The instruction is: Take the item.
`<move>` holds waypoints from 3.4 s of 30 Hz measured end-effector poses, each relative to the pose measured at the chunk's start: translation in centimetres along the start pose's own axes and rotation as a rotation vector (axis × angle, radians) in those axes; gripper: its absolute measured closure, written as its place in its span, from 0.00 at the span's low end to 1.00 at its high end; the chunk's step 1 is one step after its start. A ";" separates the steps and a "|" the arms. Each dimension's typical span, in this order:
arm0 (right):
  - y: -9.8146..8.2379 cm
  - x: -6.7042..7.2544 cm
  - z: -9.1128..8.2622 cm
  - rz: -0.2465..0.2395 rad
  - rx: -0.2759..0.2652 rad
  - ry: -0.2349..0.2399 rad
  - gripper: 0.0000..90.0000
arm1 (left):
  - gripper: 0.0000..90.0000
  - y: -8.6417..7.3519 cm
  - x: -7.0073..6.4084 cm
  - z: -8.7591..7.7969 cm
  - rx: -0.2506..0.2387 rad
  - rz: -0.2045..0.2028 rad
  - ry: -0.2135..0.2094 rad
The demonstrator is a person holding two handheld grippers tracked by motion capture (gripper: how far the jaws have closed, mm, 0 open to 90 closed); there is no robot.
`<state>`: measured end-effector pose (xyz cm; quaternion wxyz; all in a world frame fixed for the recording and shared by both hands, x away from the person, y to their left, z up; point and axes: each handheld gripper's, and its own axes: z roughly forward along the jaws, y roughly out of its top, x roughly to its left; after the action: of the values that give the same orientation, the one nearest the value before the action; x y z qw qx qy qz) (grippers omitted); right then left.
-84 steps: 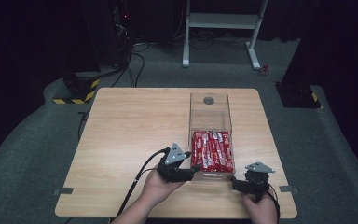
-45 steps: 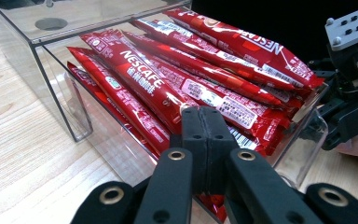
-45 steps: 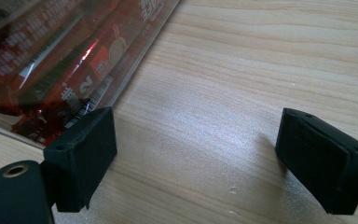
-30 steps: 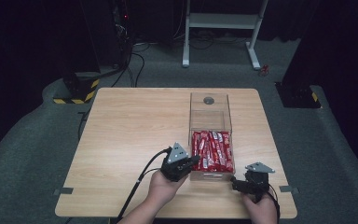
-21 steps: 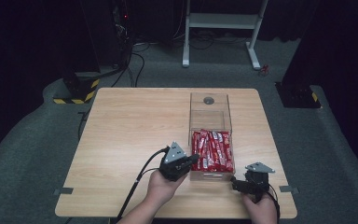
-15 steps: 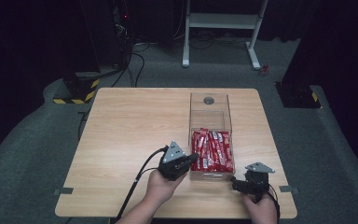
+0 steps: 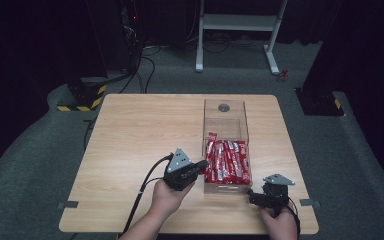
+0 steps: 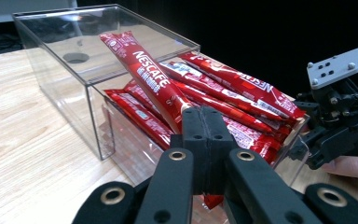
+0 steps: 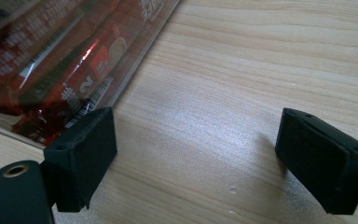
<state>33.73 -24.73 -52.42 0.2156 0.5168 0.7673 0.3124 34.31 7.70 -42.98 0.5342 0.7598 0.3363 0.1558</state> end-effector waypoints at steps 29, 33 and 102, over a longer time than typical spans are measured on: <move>0.0 0.0 0.0 -0.003 -0.001 -0.001 0.14 | 1.00 -1.9 4.7 -3.0 0.010 -0.035 0.109; 0.0 0.0 0.0 0.000 0.000 0.000 0.14 | 1.00 -2.2 5.6 -3.6 0.014 -0.042 0.132; 0.0 0.0 0.0 0.000 0.000 0.002 0.14 | 1.00 -7.0 13.0 -3.2 0.142 -0.158 0.277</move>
<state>33.74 -24.74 -52.41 0.2151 0.5164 0.7676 0.3129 39.40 20.19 -49.76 0.4383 0.7381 0.4755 0.1925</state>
